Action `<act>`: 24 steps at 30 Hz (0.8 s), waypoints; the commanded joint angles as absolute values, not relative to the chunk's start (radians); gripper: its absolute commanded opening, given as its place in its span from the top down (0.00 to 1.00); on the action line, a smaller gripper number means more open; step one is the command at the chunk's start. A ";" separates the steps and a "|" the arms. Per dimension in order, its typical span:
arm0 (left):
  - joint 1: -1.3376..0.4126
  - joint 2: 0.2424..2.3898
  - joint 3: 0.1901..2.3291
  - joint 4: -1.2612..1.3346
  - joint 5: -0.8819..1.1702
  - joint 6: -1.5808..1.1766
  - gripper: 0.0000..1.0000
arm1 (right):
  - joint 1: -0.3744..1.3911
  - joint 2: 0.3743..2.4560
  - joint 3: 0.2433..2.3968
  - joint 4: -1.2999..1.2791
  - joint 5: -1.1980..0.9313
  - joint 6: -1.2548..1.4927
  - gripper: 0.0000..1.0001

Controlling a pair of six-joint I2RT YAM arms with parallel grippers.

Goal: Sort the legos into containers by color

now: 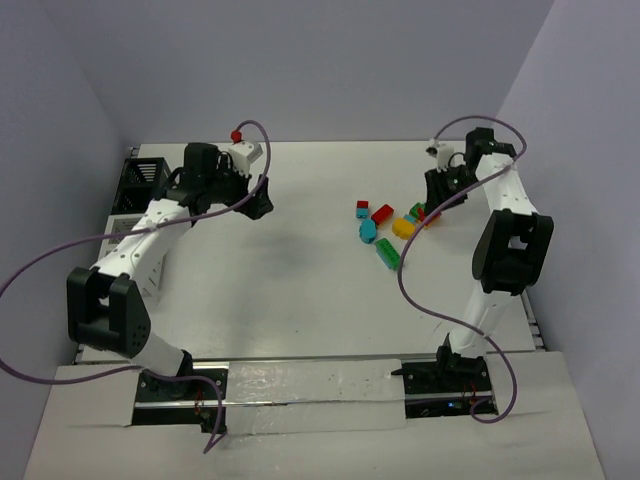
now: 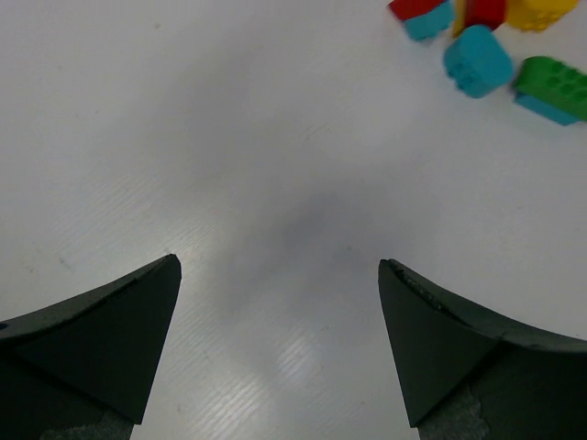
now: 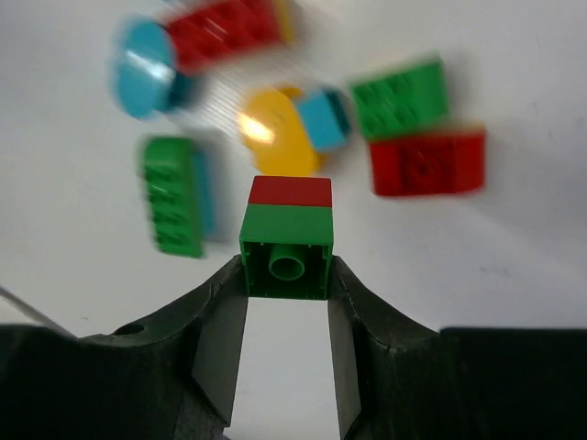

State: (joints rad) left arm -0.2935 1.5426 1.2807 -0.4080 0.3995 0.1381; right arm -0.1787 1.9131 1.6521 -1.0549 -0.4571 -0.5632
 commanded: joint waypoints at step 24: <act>-0.451 1.133 0.959 0.282 0.731 0.146 0.05 | 0.355 1.749 1.671 -0.212 -1.285 0.644 1.00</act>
State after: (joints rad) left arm -0.4288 1.1564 0.9596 0.1984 0.7353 0.0470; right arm 0.3262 1.7580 1.6920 -0.3606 -1.1950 0.5112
